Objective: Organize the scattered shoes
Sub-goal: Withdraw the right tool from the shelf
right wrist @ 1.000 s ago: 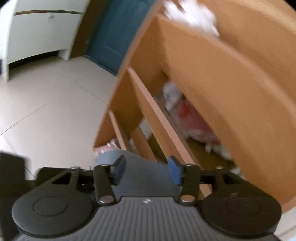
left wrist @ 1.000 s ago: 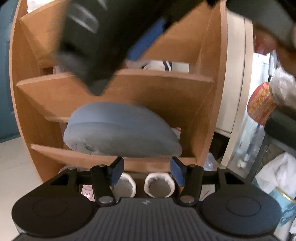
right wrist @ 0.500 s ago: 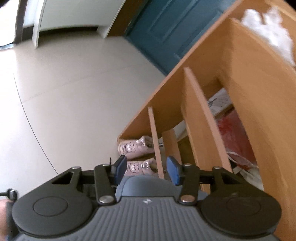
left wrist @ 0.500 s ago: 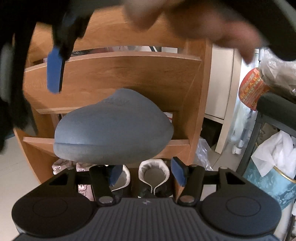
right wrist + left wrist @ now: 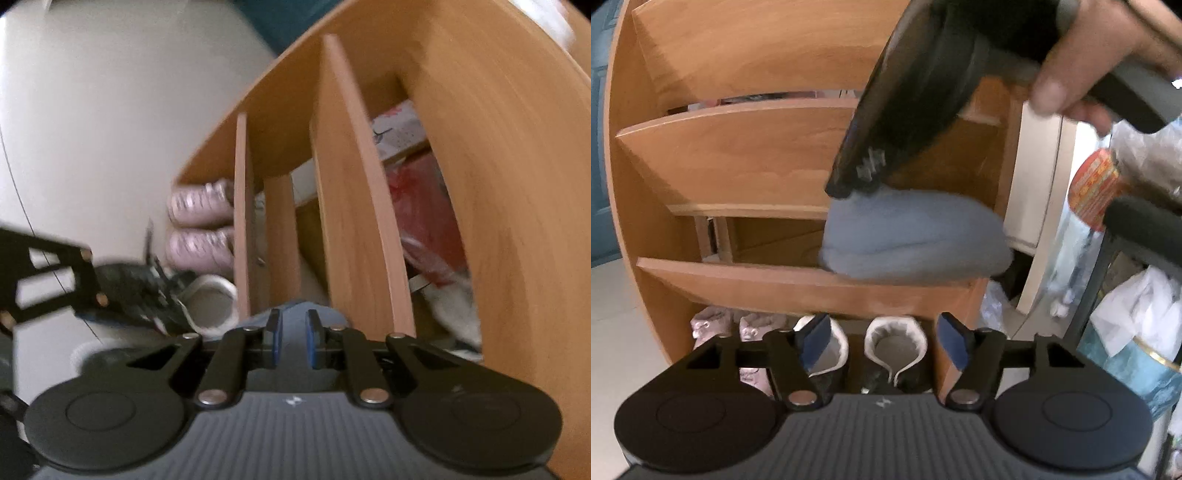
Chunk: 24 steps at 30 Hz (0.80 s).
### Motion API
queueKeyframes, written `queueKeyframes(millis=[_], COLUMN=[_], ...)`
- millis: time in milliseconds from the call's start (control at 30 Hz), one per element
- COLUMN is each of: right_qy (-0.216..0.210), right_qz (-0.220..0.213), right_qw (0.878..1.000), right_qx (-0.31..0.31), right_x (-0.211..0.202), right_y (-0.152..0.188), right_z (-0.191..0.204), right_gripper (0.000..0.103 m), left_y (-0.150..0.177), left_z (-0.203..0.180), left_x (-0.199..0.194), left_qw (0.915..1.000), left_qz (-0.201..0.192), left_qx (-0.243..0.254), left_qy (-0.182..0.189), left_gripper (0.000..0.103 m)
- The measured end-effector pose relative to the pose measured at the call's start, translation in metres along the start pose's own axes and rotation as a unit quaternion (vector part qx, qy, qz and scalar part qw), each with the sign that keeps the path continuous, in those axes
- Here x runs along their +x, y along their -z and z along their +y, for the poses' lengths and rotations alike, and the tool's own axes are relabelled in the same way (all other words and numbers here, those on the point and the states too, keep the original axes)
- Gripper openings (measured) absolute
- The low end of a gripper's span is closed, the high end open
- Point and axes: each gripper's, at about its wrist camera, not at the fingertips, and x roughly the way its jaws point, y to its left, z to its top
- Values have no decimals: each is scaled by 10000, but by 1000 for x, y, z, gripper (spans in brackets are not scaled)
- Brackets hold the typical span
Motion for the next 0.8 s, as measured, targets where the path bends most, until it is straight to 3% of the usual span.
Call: queueKeyframes(millis=[133, 300, 333, 400, 467, 500, 567, 667, 800], right_qy=[-202, -242, -237, -238, -239, -196, -68, -224, -732], right_qz=[-253, -130, -163, -320, -641, -859, -1233, -1398, -1524], right_qw=[9994, 9990, 9990, 9991, 9974, 9952, 9900, 9865, 9792], right_qx=[85, -359, -344, -164, 209, 428, 678, 818, 1124], right_x=[-32, -56, -57, -59, -60, -61, -63, -58, -53], right_y=[7, 18, 21, 21, 20, 19, 14, -4, -22], right_z=[11, 37, 41, 43, 42, 43, 46, 61, 78], right_gripper=[13, 14, 15, 31, 87, 95, 97, 98, 98], left_y=[5, 8, 9, 12, 16, 19, 25, 42, 81], left_z=[0, 3, 4, 8, 11, 12, 18, 33, 47], left_x=[-2, -9, -11, -18, -25, -29, -40, -68, -123], left_qw=[9999, 9999, 9998, 9997, 9997, 9995, 9989, 9938, 9800], left_qz=[114, 83, 63, 66, 150, 244, 408, 1039, 1952], left_qx=[-71, -92, -142, -211, -214, -210, -248, -312, 374], left_qy=[71, 79, 94, 89, 31, -5, 33, 236, -123], left_gripper=[73, 75, 80, 88, 102, 103, 103, 103, 103])
